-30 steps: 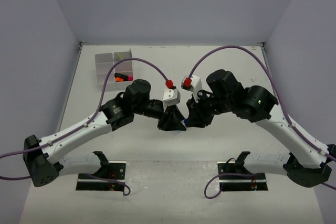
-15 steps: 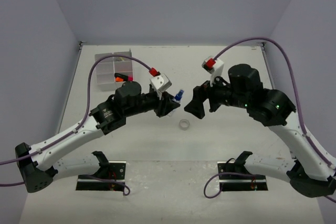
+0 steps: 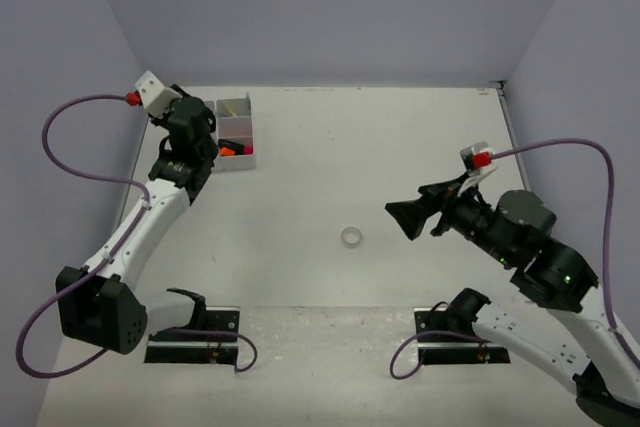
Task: Sort the stationery into containers
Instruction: Place the stationery in the storage box.
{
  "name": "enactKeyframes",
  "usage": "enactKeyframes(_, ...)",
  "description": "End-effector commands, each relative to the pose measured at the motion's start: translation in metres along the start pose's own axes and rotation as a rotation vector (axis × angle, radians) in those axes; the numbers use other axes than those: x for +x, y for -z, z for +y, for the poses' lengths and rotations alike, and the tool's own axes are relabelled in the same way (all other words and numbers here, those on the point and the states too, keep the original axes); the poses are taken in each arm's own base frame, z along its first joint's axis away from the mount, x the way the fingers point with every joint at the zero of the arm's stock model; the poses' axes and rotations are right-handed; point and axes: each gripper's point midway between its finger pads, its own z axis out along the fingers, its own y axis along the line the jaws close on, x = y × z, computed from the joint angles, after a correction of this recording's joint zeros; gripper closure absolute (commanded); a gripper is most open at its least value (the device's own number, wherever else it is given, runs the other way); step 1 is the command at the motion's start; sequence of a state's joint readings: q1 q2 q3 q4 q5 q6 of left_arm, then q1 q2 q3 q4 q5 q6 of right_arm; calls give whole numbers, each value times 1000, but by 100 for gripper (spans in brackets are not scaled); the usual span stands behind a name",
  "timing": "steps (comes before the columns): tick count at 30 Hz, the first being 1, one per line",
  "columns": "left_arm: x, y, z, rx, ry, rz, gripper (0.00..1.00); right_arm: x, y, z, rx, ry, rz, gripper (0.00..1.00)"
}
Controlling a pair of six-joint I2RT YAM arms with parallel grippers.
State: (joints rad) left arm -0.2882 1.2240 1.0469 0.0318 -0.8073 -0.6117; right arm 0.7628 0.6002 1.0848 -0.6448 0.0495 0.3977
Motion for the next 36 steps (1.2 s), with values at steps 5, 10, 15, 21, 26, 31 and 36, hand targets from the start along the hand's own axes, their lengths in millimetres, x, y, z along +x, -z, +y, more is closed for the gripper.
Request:
enactKeyframes(5,-24,-87,25,-103,289,-182,100,23,-35,5,-62,-16,25,1)
enactKeyframes(10,3,-106,41,-148,309,-183,100,22,-42,-2,-24,11,22,1)
enactKeyframes(15,48,-131,59,-176,308,-98,100,22,-43,-4,-16,24,22,1)
enactKeyframes(21,79,-136,80,-211,319,-69,100,21,-43,-3,-21,30,20,1)
enactKeyframes(26,92,-143,88,-220,328,-45,100,22,-47,0,-33,34,29,1)
enactKeyframes(31,101,-147,96,-234,340,-16,100,24,-49,-1,-32,37,36,1)
enactKeyframes(36,110,-148,97,-242,332,28,79,27,-52,-2,-27,38,49,1)
